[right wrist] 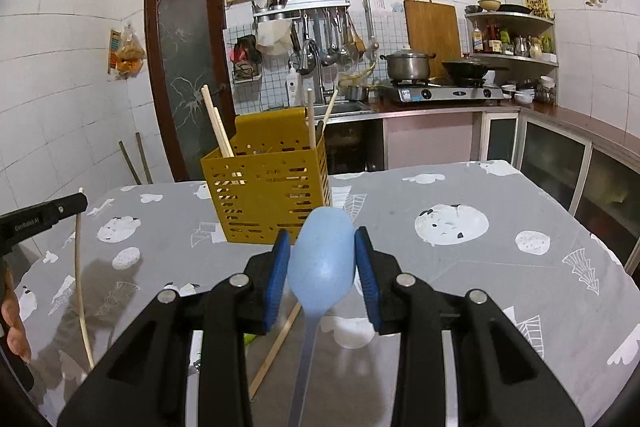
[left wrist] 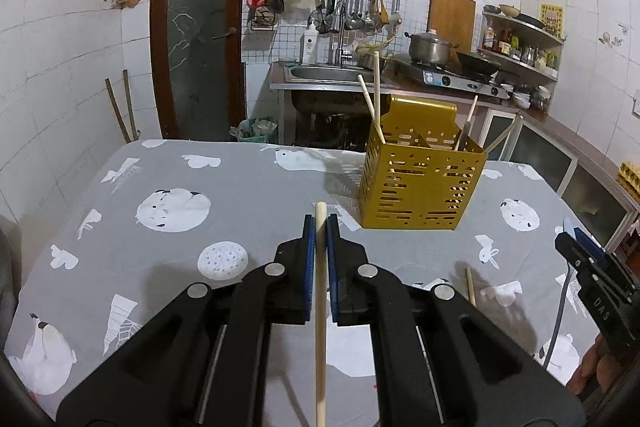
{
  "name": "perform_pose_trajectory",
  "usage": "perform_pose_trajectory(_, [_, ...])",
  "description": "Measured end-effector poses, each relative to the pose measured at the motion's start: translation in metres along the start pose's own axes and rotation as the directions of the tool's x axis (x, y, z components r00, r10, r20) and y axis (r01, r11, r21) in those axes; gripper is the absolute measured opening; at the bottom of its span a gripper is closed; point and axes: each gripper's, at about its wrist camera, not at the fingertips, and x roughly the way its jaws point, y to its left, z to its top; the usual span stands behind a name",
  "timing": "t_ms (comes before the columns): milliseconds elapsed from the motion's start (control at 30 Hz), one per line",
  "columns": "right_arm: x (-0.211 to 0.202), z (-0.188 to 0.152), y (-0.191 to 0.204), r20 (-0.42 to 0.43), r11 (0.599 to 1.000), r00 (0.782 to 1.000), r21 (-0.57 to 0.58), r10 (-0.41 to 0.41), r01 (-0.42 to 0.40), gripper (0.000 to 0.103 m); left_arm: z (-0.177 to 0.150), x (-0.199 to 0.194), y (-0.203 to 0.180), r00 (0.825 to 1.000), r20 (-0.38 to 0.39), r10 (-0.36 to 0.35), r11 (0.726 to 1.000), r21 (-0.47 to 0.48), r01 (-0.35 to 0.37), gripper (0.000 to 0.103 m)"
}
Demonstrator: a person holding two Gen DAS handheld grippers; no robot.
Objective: Organize utensils
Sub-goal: 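Lift the spoon and chopstick and carry them above the yellow caddy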
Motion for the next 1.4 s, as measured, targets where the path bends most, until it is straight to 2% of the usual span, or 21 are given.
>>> perform_pose_trajectory(200, [-0.01,0.005,0.002,0.063,1.0,0.998,-0.011,0.004,-0.003,0.034,0.008,-0.011,-0.001,0.999,0.036,-0.024,1.0,-0.006,0.024,0.005])
perform_pose_trajectory(367, [-0.017,0.021,0.001,0.135,1.0,0.991,-0.006,0.004,-0.003,0.034,0.022,-0.022,-0.009,0.995,0.087,-0.045,0.999,0.002,0.045,0.005])
perform_pose_trajectory(500, [-0.018,0.045,0.002,0.19,1.0,0.982,-0.006,0.011,-0.01,0.034,0.047,-0.025,-0.021,0.989,0.131,-0.062,0.998,0.009,0.061,0.005])
perform_pose_trajectory(667, [-0.012,0.083,0.004,0.248,0.999,0.968,0.002,0.033,-0.035,0.034,0.098,-0.025,-0.04,0.977,0.188,-0.097,0.995,0.025,0.094,0.005])
perform_pose_trajectory(1000, [0.025,0.149,0.027,0.35,0.999,0.936,-0.039,0.034,-0.022,0.034,0.178,0.002,-0.072,0.945,0.305,-0.116,0.993,0.021,0.115,0.005])
perform_pose_trajectory(1233, [0.06,0.178,0.03,0.394,1.0,0.919,-0.017,0.005,0.002,0.034,0.213,0.033,-0.08,0.932,0.35,-0.097,0.995,0.018,0.097,0.005])
perform_pose_trajectory(1400, [0.086,0.178,0.042,0.421,1.0,0.907,-0.027,-0.002,0.015,0.034,0.222,0.059,-0.076,0.926,0.366,-0.088,0.996,0.003,0.093,0.005])
